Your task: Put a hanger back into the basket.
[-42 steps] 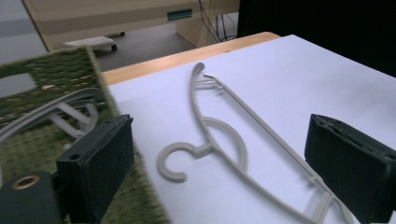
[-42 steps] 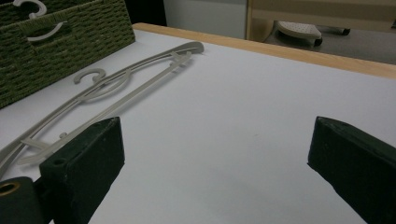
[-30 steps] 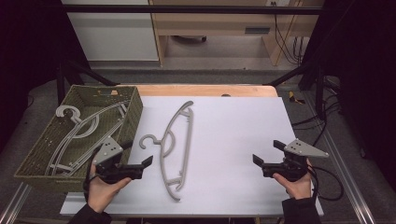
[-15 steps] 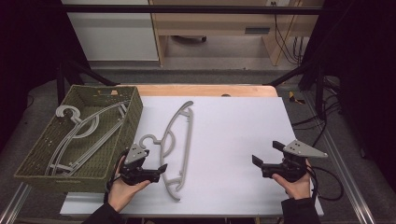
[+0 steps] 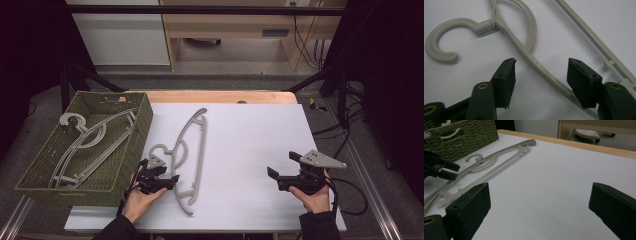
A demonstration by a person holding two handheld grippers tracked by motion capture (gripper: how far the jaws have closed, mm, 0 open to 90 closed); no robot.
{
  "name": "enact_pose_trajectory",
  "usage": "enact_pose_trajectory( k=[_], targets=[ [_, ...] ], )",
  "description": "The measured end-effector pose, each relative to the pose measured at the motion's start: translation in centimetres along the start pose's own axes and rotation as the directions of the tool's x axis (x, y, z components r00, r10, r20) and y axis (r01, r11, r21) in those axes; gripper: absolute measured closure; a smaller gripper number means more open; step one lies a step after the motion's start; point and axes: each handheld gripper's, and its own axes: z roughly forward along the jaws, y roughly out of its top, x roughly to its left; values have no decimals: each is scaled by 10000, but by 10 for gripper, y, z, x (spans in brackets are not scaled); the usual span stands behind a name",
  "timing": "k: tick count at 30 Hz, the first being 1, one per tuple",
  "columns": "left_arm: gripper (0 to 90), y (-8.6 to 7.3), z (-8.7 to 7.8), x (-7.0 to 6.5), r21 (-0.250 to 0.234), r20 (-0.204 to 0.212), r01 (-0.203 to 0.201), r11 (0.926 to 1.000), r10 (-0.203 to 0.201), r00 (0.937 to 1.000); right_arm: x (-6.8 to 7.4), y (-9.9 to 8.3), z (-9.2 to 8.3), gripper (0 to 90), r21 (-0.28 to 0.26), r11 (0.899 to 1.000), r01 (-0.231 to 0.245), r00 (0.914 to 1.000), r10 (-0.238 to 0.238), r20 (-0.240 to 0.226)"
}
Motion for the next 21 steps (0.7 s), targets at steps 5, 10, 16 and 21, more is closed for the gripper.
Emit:
enact_pose_trajectory(
  k=[5,10,16,21],
  targets=[
    [493,1,6,-6,213,-179,-17,9998,21,9998,1,0,1,42,18,10000,-56,10000,56,31],
    [524,1,9,-11,596,-708,-227,9980,269,9971,1,0,0,42,25,10000,-33,10000,33,62],
    [567,6,10,-13,889,-1022,-174,9959,265,9944,3,1,0,42,13,10000,8,10000,-9,66],
    [597,8,11,-12,909,-988,16,9959,75,9951,3,2,0,42,-4,10000,16,10000,-16,59]
  ],
)
